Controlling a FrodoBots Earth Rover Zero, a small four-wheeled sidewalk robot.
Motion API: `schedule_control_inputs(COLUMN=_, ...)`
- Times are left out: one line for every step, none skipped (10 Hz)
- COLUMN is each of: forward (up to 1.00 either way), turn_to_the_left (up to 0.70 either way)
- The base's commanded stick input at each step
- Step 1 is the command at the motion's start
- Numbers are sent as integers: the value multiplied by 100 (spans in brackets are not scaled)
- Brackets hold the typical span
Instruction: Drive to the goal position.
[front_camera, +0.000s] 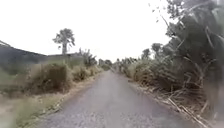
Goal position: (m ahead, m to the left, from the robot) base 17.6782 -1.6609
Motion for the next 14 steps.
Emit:
schedule_control_inputs(forward=100, turn_to_the_left=0)
schedule_control_inputs(forward=100, turn_to_the_left=0)
schedule_control_inputs(forward=100, turn_to_the_left=0)
schedule_control_inputs(forward=100, turn_to_the_left=0)
schedule_control_inputs(forward=100, turn_to_the_left=0)
schedule_control_inputs(forward=100, turn_to_the_left=0)
schedule_control_inputs(forward=100, turn_to_the_left=0)
schedule_control_inputs(forward=100, turn_to_the_left=0)
schedule_control_inputs(forward=100, turn_to_the_left=0)
schedule_control_inputs(forward=100, turn_to_the_left=0)
schedule_control_inputs(forward=100, turn_to_the_left=0)
schedule_control_inputs(forward=100, turn_to_the_left=0)
schedule_control_inputs(forward=100, turn_to_the_left=0)
schedule_control_inputs(forward=100, turn_to_the_left=0)
